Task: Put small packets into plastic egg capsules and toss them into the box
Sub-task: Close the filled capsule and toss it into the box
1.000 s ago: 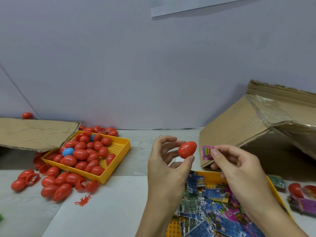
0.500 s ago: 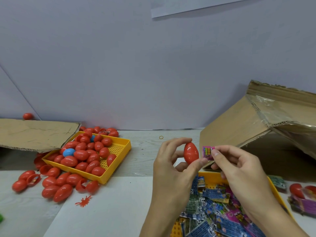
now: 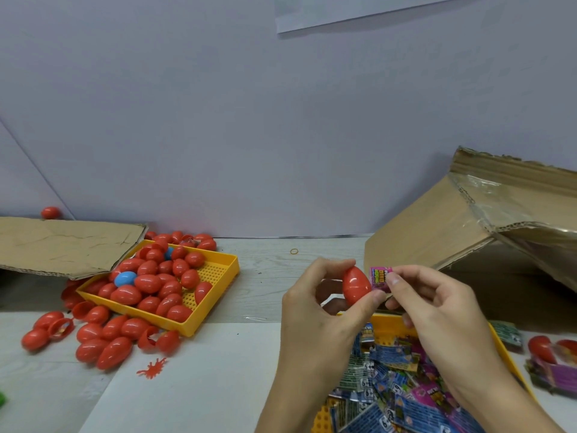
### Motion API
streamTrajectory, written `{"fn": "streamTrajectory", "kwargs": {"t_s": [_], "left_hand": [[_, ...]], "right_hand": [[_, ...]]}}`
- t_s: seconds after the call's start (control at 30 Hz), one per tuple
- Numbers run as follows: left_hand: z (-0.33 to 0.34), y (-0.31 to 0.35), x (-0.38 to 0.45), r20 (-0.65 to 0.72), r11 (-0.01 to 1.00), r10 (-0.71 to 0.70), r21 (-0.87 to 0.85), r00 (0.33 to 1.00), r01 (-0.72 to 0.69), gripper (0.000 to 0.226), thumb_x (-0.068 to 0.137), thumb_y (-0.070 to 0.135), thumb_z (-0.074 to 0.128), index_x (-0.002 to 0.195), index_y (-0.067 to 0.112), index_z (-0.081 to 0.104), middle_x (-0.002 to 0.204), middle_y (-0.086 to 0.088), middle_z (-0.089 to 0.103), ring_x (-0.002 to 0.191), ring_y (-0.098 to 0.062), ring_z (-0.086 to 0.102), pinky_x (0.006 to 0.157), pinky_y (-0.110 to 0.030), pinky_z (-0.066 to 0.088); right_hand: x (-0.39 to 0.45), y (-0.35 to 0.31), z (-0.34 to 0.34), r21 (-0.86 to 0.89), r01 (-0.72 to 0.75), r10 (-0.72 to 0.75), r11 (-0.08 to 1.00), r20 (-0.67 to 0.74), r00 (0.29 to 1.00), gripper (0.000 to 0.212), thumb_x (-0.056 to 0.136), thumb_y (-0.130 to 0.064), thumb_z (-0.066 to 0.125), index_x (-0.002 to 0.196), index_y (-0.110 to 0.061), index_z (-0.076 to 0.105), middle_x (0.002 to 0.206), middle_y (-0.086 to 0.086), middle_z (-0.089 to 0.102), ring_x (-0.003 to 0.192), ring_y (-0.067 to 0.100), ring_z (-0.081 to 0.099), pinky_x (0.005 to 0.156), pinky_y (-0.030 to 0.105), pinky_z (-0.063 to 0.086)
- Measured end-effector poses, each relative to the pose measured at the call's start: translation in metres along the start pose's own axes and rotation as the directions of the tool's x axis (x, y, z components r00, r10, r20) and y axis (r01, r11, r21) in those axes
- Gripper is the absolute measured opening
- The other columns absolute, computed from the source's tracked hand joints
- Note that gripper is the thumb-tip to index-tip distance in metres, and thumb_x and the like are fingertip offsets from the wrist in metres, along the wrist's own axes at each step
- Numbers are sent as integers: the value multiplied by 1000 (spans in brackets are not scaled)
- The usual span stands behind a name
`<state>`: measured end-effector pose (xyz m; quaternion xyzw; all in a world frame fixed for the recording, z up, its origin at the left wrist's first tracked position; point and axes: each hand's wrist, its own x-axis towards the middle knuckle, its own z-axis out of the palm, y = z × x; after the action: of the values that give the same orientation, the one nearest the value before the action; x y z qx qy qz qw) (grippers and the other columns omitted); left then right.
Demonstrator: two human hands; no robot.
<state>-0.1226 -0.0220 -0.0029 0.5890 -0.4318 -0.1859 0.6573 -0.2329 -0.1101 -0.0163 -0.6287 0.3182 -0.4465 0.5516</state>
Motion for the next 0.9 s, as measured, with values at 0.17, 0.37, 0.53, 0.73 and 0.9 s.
{"fn": "streamTrajectory", "kwargs": {"t_s": [0.17,0.37,0.53,0.73,0.9], "left_hand": [[-1,3,1,-8,996,-51,-78,999,50,35,65,34,79,97,27,69,90,9,73,80,-9,71,68,-16,55],[0,2,1,-1,987,-87,-134,996,86,33,72,29,78,105,29,70,96,2,73,83,-20,73,72,-25,59],[-3,-2,2,41,972,-146,-179,988,151,32,93,2,62,115,25,68,104,-8,69,82,-23,73,69,-24,58],[-2,-5,2,85,961,-211,-163,974,222,34,95,6,59,121,29,60,105,-6,68,81,-19,73,68,-23,57],[-3,-6,3,37,964,-217,-150,975,220,17,93,9,62,108,19,62,102,-3,68,74,-12,71,62,-19,53]], "right_hand": [[0,0,0,15,-1,1,1000,0,1000,12,89,-24,63,85,-29,73,75,1,72,66,7,65,54,11,47],[0,0,-1,26,-8,8,1000,7,1000,12,88,-25,63,86,-30,73,76,1,72,67,6,65,54,11,47],[0,-2,-1,53,2,-2,999,1,1000,13,88,-24,63,86,-32,73,74,2,71,66,7,65,55,12,48],[0,-2,-1,74,-7,7,997,-1,1000,12,88,-20,63,85,-22,74,75,2,72,68,8,66,55,11,48],[0,-2,-1,84,-8,8,996,-4,1000,12,88,-19,63,84,-22,74,73,3,71,65,6,65,53,11,47]]}}
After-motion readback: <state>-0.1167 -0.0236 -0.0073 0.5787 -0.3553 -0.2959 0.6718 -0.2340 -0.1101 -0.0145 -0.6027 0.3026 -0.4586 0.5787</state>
